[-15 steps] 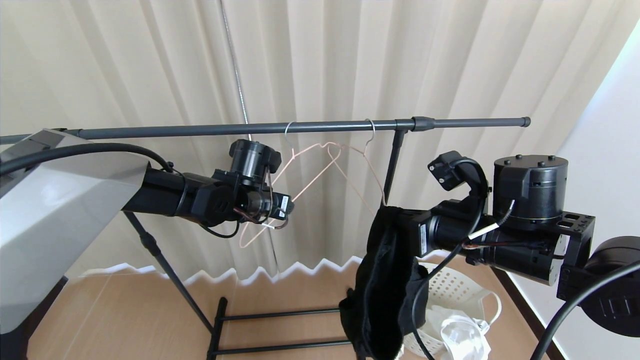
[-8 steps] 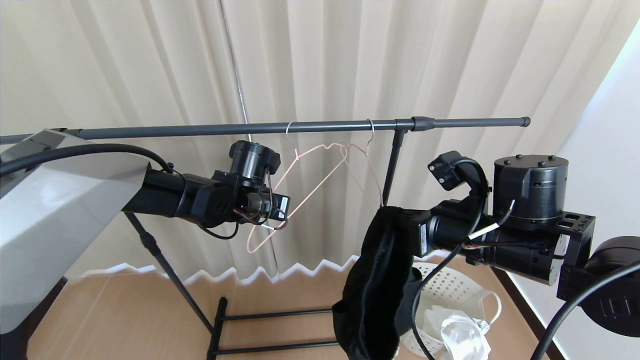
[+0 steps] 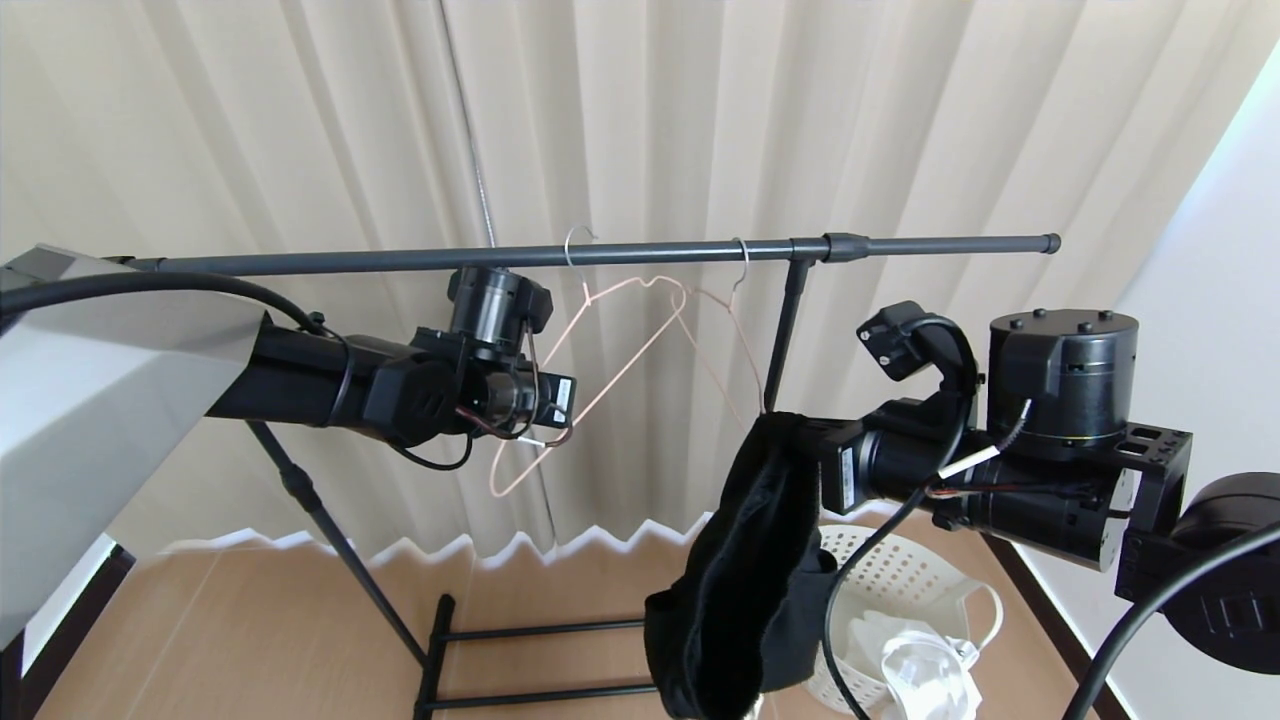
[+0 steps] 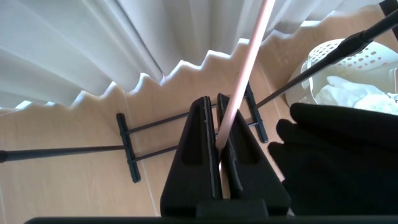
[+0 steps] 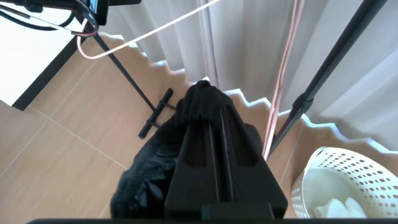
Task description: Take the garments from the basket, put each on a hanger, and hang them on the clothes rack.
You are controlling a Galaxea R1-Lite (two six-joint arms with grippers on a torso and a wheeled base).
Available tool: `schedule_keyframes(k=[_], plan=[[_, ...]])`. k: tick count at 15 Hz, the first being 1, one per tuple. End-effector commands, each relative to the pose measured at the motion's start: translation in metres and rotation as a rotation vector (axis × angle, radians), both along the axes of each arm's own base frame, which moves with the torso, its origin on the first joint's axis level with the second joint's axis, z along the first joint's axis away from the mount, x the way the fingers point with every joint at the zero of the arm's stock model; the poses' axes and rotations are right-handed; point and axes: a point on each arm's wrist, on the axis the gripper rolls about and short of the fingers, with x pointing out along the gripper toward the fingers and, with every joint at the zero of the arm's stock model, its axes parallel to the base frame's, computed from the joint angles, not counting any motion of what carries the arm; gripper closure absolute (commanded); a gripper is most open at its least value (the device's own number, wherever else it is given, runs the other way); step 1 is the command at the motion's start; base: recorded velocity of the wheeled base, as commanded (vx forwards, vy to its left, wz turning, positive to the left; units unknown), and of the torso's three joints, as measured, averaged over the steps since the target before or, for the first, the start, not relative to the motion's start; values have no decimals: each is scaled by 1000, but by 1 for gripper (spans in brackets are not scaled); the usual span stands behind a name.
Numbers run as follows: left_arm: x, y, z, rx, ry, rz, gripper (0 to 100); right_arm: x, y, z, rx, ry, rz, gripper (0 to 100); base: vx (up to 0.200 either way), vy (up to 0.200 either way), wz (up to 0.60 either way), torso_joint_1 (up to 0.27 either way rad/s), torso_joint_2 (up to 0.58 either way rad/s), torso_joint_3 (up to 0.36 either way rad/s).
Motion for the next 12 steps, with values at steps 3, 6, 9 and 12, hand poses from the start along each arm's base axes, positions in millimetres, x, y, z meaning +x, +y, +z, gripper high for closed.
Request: schedule_keyframes(k=[3, 6, 9, 12], plan=[[-12, 3, 14, -19, -18, -2, 100, -1, 0, 0, 1, -1, 0, 100, 0, 0, 0, 0, 0, 0], [-18, 5, 19, -24, -22, 1, 100, -1, -1, 2, 3, -5, 0, 100, 0, 0, 0, 0, 0, 0], [-21, 9, 20, -26, -25, 31, 100, -1, -1, 2, 4, -6, 0, 100, 0, 0, 0, 0, 0, 0], [-24, 12, 24, -39, -61, 39, 100, -1, -1, 2, 5, -8, 0, 100, 0, 0, 0, 0, 0, 0]])
